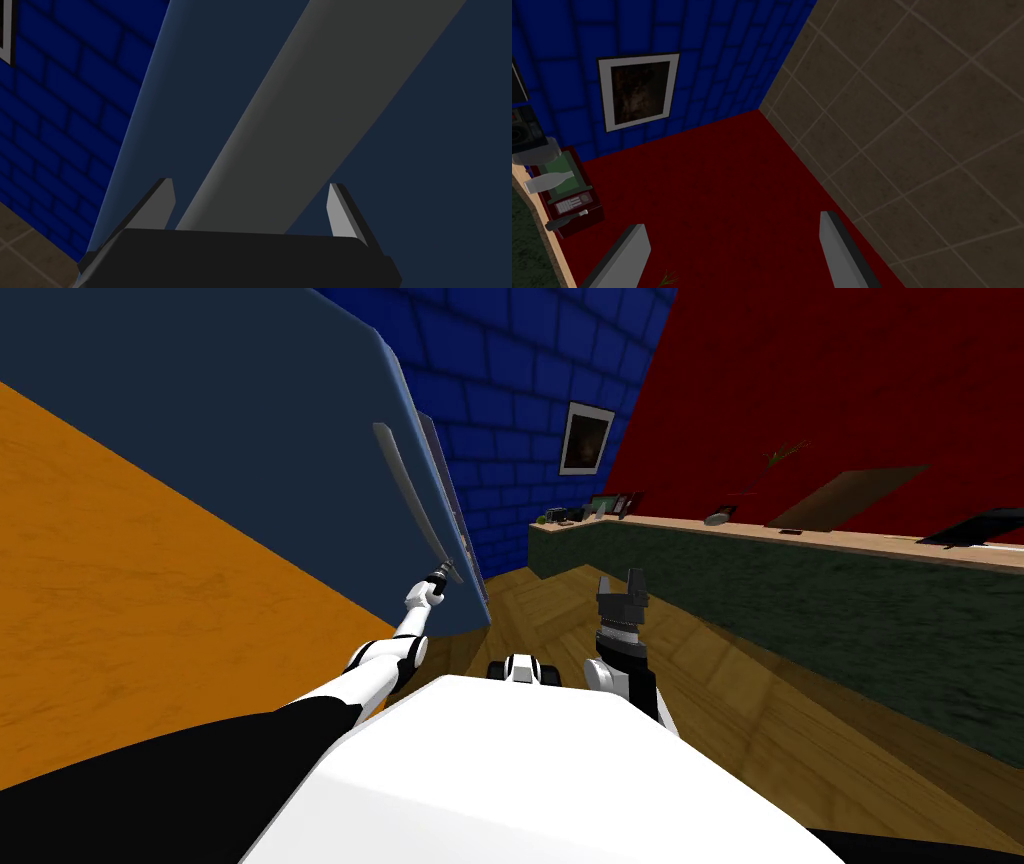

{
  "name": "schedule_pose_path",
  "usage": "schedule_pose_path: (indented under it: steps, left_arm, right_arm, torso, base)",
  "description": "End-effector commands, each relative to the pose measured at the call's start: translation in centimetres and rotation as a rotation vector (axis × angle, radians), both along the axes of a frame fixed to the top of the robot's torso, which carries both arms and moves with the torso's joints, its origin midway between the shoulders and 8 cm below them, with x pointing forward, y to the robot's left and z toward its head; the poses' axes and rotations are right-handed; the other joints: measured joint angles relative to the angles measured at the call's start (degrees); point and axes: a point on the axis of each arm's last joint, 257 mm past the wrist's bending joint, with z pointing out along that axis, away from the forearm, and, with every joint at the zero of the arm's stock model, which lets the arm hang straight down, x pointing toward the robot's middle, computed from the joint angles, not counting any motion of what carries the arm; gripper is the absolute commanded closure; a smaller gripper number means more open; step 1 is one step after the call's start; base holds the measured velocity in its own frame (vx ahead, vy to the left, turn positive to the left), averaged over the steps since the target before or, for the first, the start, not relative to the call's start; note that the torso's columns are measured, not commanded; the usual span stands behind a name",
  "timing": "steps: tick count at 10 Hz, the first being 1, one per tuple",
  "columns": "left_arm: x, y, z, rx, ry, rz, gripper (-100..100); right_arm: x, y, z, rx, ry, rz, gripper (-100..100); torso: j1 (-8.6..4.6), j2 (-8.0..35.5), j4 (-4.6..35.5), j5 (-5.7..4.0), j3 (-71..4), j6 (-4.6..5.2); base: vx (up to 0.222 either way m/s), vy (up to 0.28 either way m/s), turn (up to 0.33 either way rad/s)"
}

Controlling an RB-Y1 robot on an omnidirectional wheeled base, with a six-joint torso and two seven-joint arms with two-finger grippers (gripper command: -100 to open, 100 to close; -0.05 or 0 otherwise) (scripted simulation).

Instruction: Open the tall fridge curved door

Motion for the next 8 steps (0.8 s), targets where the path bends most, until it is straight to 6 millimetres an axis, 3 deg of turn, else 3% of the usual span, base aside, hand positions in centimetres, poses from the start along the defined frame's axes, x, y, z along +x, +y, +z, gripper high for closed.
schedule_pose_path:
  steps: [1, 6, 8]
  left_arm:
    - [0.1, 2.0, 0.3, -0.004, 0.007, 0.094, -100]
    - [-0.1, 4.2, -0.9, -0.023, 0.049, 0.228, -100]
    - [-0.2, 4.3, -0.8, -0.024, 0.047, 0.230, -100]
  right_arm:
    - [0.0, 0.0, 0.0, 0.000, 0.000, 0.000, 0]
    - [0.0, 0.0, 0.0, 0.000, 0.000, 0.000, 0]
    - [0.0, 0.0, 0.0, 0.000, 0.000, 0.000, 0]
  torso:
    - [-0.01, -0.1, 0.0, -0.02, 0.0, -0.02]
    - [-0.21, -0.1, -0.2, 0.03, -0.1, 0.33]
    - [-0.33, -0.6, -0.3, 0.00, -0.4, 0.33]
  base:
    - [-0.126, 0.161, -0.420]
    - [-0.185, 0.097, -0.284]
    - [-0.052, 0.020, -0.001]
